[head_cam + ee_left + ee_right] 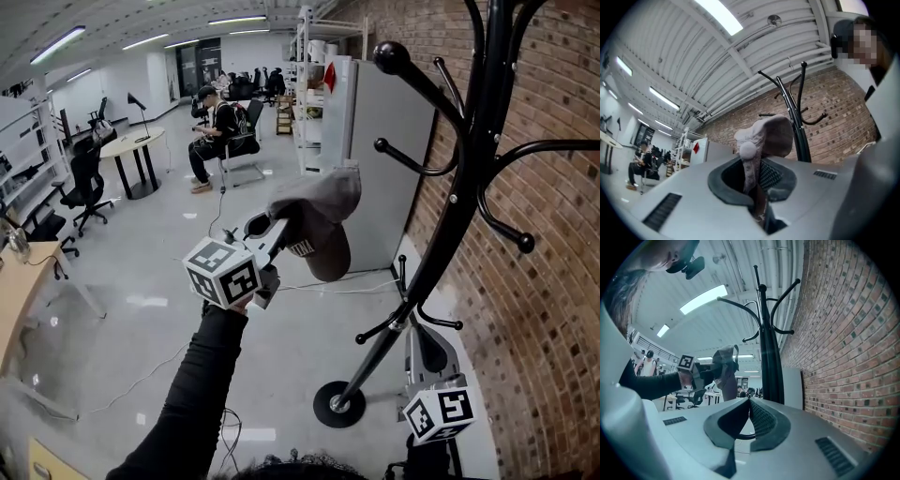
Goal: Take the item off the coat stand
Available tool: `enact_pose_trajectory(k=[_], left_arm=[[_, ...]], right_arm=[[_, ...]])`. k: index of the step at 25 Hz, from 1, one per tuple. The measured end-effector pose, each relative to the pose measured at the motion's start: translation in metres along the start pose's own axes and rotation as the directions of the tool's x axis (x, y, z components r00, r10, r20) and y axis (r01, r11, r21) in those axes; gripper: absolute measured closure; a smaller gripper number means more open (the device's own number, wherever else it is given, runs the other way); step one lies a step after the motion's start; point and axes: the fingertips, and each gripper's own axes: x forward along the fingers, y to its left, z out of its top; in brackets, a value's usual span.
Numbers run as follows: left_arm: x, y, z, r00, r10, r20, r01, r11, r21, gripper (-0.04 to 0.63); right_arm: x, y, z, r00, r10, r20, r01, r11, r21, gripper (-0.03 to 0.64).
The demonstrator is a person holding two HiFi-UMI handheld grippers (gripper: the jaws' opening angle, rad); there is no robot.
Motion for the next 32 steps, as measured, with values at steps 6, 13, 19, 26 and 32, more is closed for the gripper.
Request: enact_pose_trajectory(k=[6, 13, 19, 26, 32], left_arm=[[-0.018, -0.031, -0.033, 0.992, 0.118, -0.044, -0.114, 0.991, 0.076, 0.566], [-0.028, -0.061, -0.056, 0.991, 0.115, -0.061, -0.109, 0.989, 0.104, 0.566], [-0.040, -0.076, -0.078, 0.988, 0.123, -0.097, -0.114, 0.989, 0.093, 0.566], [-0.061, -0.091, -0.102, 0.974, 0.195, -0.117, -0.184, 0.978, 0.099, 0.566], [-0.081, -0.107, -0.112, 0.975, 0.202, -0.095, -0.194, 0.977, 0.089, 0.566]], right_arm=[[0.000, 0.005, 0.003, 1.000, 0.000, 0.005, 0.000, 1.000, 0.005, 0.607], [0.000, 0.009, -0.004, 1.000, -0.008, -0.001, 0.008, 1.000, 0.014, 0.607], [-0.001, 0.013, -0.008, 1.000, -0.026, -0.006, 0.026, 1.000, -0.007, 0.607], [0.004, 0.013, -0.019, 0.998, -0.057, -0.015, 0.057, 0.998, -0.026, 0.607], [0.002, 0.022, -0.020, 0.996, -0.086, 0.015, 0.086, 0.996, -0.038, 0.607]])
